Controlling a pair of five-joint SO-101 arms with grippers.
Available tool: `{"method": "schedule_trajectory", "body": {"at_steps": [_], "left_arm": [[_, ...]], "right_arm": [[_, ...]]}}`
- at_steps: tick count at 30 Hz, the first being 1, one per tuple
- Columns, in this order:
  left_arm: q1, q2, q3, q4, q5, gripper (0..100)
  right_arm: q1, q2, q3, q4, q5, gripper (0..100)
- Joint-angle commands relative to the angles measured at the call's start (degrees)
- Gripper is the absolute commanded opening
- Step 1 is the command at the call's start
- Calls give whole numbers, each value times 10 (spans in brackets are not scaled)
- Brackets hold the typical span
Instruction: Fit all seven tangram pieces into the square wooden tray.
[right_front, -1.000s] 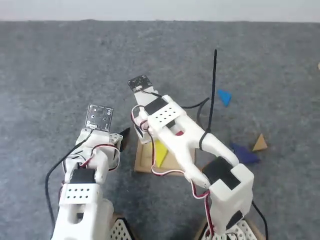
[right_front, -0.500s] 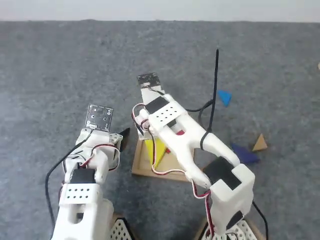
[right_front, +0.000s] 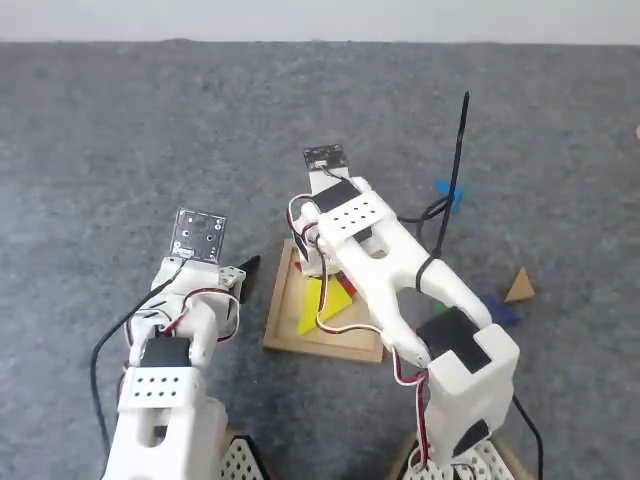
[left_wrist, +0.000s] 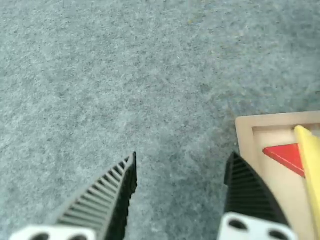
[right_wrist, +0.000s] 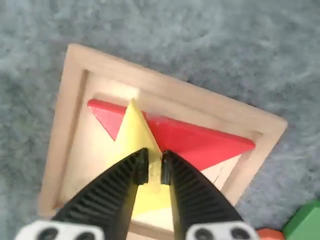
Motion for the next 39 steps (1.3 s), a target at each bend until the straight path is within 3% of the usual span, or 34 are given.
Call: {"method": "schedule_trajectory", "body": {"at_steps": [1, 12, 26, 39], "left_arm": [[-3, -13, -5, -15, 3, 280], [-3, -13, -5, -15, 3, 280], [-3, -13, -5, -15, 3, 280], [-2, -12, -5, -15, 3, 280]], "right_arm": [[0, -1, -18, 12, 27, 46], [-70, 0, -19, -54, 27, 45], [-43, -29, -18, -9, 105, 148], [-23, -20, 21, -77, 140, 151]]}}
